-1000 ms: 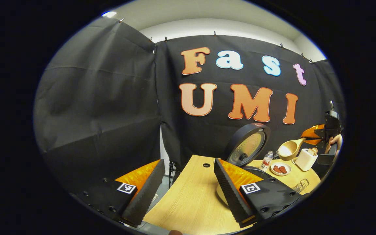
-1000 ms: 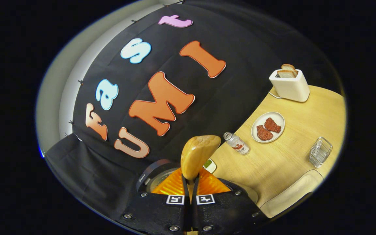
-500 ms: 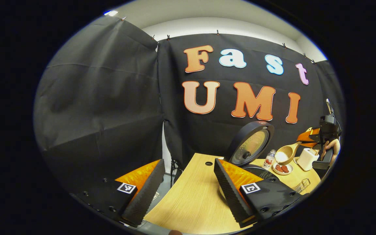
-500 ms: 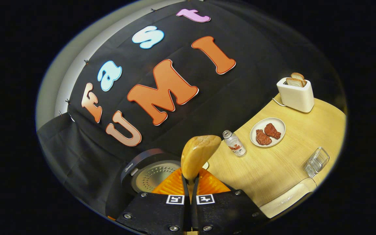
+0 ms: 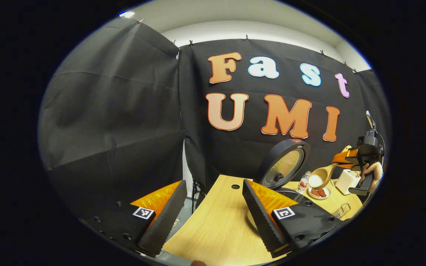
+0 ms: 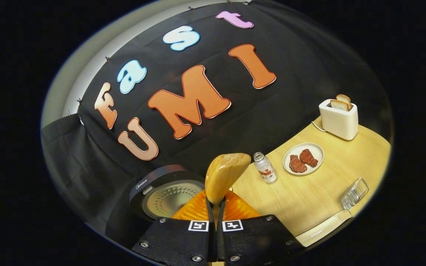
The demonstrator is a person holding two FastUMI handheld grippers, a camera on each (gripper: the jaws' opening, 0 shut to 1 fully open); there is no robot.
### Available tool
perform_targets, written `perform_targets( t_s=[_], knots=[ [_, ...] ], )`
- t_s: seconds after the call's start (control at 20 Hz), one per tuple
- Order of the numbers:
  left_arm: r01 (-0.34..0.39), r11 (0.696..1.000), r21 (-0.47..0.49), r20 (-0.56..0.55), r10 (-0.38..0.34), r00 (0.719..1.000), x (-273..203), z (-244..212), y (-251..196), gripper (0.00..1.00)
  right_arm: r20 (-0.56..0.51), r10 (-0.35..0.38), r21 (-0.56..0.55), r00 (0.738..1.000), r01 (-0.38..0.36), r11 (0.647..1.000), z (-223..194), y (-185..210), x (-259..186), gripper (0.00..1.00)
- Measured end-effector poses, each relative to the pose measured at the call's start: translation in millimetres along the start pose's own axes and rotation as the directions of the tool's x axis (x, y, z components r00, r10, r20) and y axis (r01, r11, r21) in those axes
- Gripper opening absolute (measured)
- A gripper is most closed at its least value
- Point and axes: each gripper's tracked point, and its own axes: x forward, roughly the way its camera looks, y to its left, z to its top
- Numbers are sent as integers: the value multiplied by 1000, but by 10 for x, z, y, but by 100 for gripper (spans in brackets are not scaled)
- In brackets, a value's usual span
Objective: Close the left gripper, press the button to open the rice cooker; take a wooden spoon from the chopstick holder with the right hand, scoop a spoonful of rice and pour it into the rice cooker, then put the wooden spoon back into the chopstick holder.
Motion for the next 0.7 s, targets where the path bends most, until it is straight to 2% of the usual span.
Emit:
perform_targets(
  t_s=[0.2,0.4,0.7],
  knots=[
    [3,1000,9,-2,-3,1000,0,-18,3,100,15,5,-56,1000,-4,998,18,50,17,0],
    [2,1000,9,0,-2,1000,24,-12,17,100,42,11,-169,999,-4,986,11,110,68,0],
    [-1,1000,11,-6,1,1000,46,-41,27,100,73,46,-359,996,-17,933,-101,196,120,0]
  ],
)
